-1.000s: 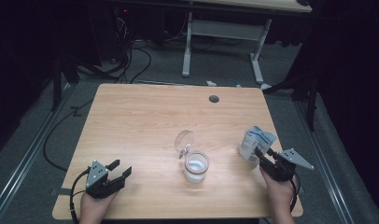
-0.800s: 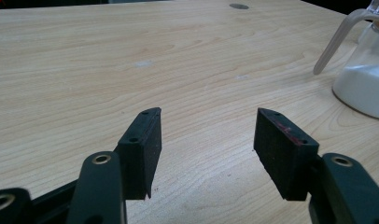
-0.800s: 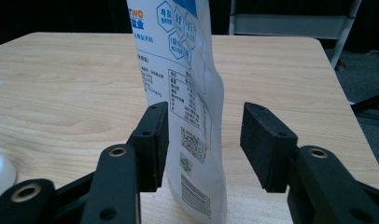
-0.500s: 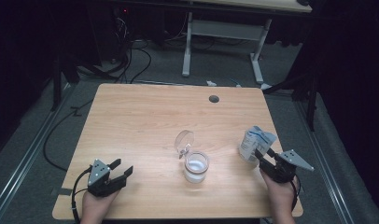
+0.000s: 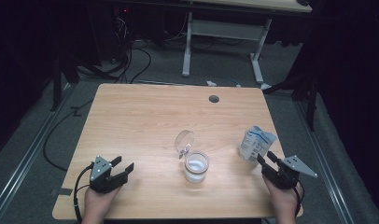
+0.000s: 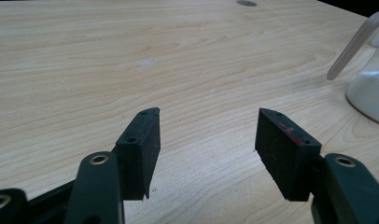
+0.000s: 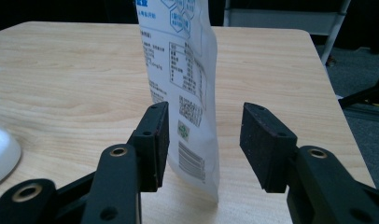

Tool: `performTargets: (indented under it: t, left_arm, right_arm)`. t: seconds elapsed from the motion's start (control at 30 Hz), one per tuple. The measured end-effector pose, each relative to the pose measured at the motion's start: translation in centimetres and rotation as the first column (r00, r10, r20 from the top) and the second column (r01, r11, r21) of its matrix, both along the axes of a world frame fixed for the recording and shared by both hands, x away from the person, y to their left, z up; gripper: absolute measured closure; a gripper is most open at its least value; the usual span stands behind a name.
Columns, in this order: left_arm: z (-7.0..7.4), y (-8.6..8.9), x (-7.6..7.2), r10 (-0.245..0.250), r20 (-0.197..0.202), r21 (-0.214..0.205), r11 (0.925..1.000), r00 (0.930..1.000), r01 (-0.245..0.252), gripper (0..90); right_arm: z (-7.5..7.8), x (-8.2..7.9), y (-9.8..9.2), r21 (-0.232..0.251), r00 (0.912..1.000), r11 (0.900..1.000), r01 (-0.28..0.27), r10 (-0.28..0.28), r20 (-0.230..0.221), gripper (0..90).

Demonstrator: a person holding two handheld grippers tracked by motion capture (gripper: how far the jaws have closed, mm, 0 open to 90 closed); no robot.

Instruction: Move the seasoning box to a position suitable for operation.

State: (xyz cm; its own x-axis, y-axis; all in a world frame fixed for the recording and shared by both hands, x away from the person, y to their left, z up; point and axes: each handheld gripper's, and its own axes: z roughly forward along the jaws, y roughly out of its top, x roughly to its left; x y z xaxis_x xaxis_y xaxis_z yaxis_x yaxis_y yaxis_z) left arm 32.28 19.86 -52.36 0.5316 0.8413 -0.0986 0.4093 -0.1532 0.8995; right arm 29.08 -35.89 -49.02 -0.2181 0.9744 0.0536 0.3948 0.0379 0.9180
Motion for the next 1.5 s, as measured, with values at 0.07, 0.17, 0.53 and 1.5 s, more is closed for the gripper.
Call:
performTargets:
  t: [0.07, 0.17, 0.53, 1.5]
  left_arm:
    - [0.0, -0.3, 0.2, -0.005, 0.001, 0.010, 0.9999, 1.0000, 0.005, 41.1]
    - [0.0, -0.7, 0.5, -0.005, 0.004, 0.020, 0.9998, 1.0000, 0.005, 41.1]
    - [0.0, -1.5, 1.4, 0.000, -0.006, 0.022, 0.9998, 1.0000, 0.000, 44.1]
    - [0.1, 0.7, -0.9, 0.069, 0.008, 0.022, 0.9974, 0.9976, -0.069, 45.7]
  right_arm:
    - [-0.1, -0.3, 0.0, -0.009, 1.0000, 1.0000, 0.002, -0.002, -0.002, 52.5]
    - [-0.2, -0.7, 0.1, -0.012, 1.0000, 0.9999, 0.001, -0.001, -0.007, 53.0]
    - [-0.3, -2.0, 0.8, -0.031, 0.9998, 0.9995, -0.005, 0.004, -0.021, 54.7]
    - [-1.2, 1.2, 6.4, -0.047, 0.9805, 0.9822, -0.182, 0.178, -0.083, 58.9]
